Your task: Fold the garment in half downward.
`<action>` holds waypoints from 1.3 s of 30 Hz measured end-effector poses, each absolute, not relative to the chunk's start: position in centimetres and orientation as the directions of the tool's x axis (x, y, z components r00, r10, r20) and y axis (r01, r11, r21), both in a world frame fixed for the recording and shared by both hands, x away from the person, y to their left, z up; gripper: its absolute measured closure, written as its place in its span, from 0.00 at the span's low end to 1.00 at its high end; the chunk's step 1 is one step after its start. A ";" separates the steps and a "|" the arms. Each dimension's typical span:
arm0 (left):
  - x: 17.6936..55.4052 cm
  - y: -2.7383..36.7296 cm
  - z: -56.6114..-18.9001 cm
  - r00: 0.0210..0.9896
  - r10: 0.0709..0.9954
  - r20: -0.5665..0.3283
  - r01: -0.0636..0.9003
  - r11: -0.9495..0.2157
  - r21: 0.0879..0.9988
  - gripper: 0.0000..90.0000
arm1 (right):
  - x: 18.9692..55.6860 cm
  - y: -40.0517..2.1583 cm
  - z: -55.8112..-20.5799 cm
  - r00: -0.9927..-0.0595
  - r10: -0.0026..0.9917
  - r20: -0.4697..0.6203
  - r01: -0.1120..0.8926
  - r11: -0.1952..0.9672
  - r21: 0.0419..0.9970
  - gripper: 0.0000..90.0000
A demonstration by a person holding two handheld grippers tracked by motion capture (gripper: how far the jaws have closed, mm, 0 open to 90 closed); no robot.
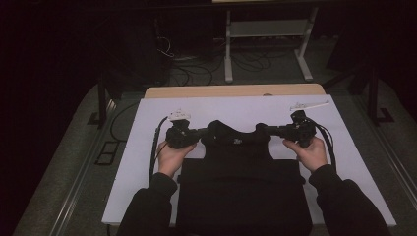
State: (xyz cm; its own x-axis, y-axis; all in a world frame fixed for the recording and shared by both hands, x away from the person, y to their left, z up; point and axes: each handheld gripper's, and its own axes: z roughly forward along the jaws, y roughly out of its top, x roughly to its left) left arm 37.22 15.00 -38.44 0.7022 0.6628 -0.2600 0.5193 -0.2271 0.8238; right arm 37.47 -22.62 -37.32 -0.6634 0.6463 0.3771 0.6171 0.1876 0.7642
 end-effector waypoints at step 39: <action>31.9 15.7 -38.1 0.749 0.607 -0.265 0.483 -0.226 0.846 0.97 | 32.1 -23.4 -37.5 -0.683 0.580 0.445 0.635 0.170 0.753 0.96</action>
